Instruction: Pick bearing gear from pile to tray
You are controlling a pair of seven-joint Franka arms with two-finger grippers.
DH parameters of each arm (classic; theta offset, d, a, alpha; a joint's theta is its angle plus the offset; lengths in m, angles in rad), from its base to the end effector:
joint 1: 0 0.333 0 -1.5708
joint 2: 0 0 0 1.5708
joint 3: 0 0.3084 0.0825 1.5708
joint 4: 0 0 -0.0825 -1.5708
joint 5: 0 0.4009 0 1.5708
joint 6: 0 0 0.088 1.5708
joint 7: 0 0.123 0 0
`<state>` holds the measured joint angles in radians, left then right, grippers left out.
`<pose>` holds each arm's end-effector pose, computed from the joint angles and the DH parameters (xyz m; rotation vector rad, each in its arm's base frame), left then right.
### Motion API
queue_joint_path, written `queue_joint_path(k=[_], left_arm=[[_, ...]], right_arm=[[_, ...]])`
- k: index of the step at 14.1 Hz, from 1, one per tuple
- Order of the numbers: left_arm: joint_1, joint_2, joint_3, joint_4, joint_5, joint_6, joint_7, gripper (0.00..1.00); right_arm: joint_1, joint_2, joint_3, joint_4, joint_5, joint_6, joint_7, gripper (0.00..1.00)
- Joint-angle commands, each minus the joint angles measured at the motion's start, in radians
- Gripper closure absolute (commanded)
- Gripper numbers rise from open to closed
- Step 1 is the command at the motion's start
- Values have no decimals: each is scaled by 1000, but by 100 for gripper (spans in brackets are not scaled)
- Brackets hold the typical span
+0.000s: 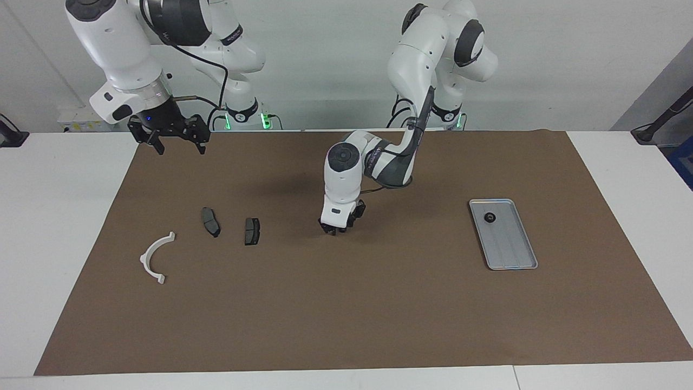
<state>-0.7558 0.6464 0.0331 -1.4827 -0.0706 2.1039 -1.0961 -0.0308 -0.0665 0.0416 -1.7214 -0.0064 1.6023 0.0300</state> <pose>0.5351 -0.4822 0.2622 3.0718 0.6285 -0.0737 0.5496 0.0058 0.5672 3.1302 -0.0297 -0.0821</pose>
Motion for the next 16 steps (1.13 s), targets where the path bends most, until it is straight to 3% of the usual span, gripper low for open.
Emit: queue_joint_path(k=[1,10,14,16], left_arm=[[-22,-10,21,-25,-2,25,-16,38],[-20,-16,22,-62,0,71,-16,40],[-20,-17,27,-64,2,70,-16,61],[-13,-17,27,-64,3,70,-15,65]], right_arm=[[-31,-21,8,-24,23,4,13,0],[-52,-19,8,-23,22,10,22,0],[-55,-19,8,-23,22,13,28,0],[-55,-19,8,-23,22,10,28,0]])
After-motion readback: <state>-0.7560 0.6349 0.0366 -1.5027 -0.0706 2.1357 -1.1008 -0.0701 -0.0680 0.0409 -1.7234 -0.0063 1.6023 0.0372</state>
